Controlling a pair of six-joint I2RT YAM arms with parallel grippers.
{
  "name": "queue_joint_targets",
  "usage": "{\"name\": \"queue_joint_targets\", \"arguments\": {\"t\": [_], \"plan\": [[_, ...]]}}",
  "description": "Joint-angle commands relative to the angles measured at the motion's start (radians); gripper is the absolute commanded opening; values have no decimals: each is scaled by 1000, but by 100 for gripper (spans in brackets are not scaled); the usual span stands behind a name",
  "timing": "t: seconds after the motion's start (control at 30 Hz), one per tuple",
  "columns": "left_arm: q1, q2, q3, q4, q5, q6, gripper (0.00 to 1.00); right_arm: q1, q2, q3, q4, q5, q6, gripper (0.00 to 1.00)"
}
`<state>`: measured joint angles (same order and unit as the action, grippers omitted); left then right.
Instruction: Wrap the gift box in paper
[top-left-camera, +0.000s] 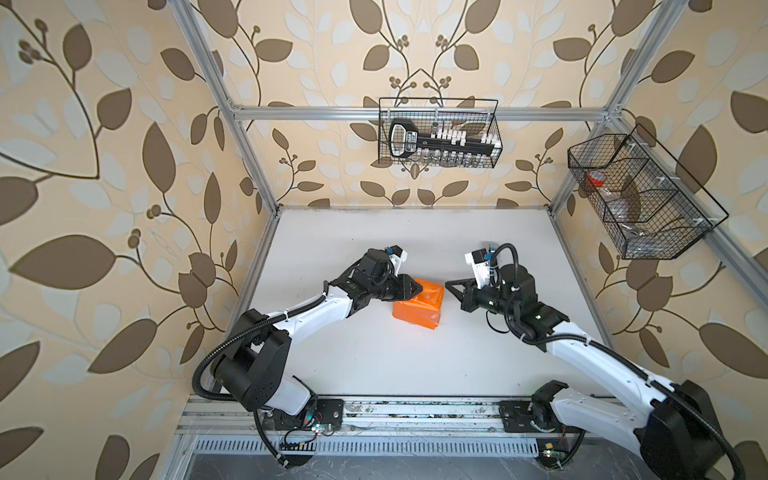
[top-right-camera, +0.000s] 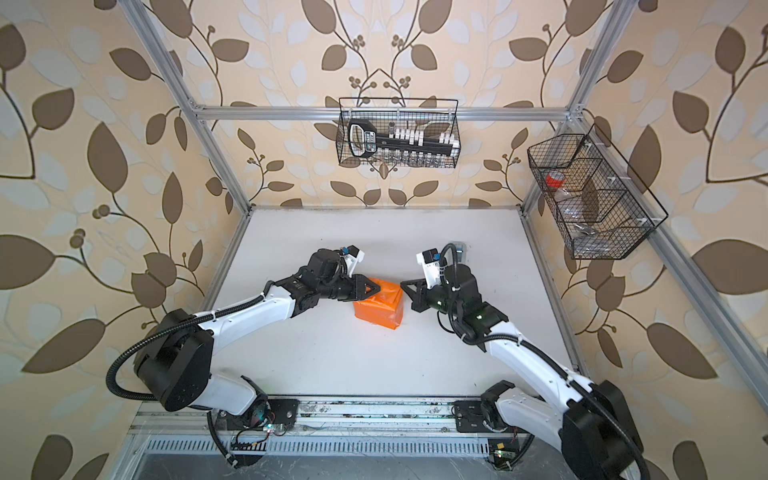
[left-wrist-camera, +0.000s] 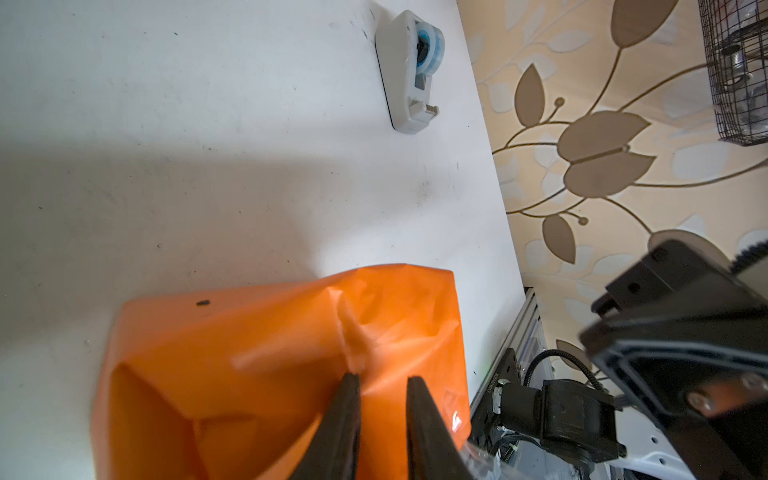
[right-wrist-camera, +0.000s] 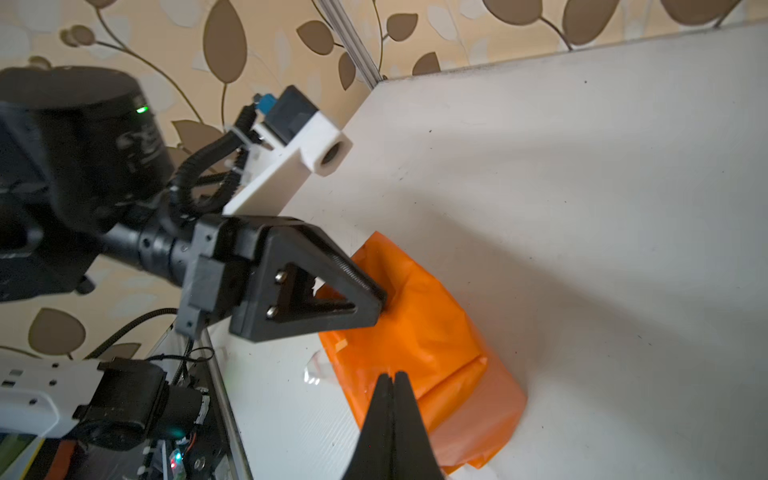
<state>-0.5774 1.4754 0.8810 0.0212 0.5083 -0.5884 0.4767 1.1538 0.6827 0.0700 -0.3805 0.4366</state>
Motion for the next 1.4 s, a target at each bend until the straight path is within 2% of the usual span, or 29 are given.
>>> {"name": "queue_joint_targets", "arguments": {"t": [0.0, 0.2, 0.57, 1.37], "plan": [[-18, 42, -68, -278, -25, -10, 24, 16, 91, 57, -86, -70, 57, 0], [-18, 34, -74, -280, -29, -13, 24, 48, 158, 70, 3, -99, 97, 0], [-18, 29, -76, -282, -31, -14, 24, 122, 226, 129, -18, -114, 73, 0], [-19, 28, -74, -287, -34, -14, 24, 147, 182, -13, 57, -138, 93, 0]]}}
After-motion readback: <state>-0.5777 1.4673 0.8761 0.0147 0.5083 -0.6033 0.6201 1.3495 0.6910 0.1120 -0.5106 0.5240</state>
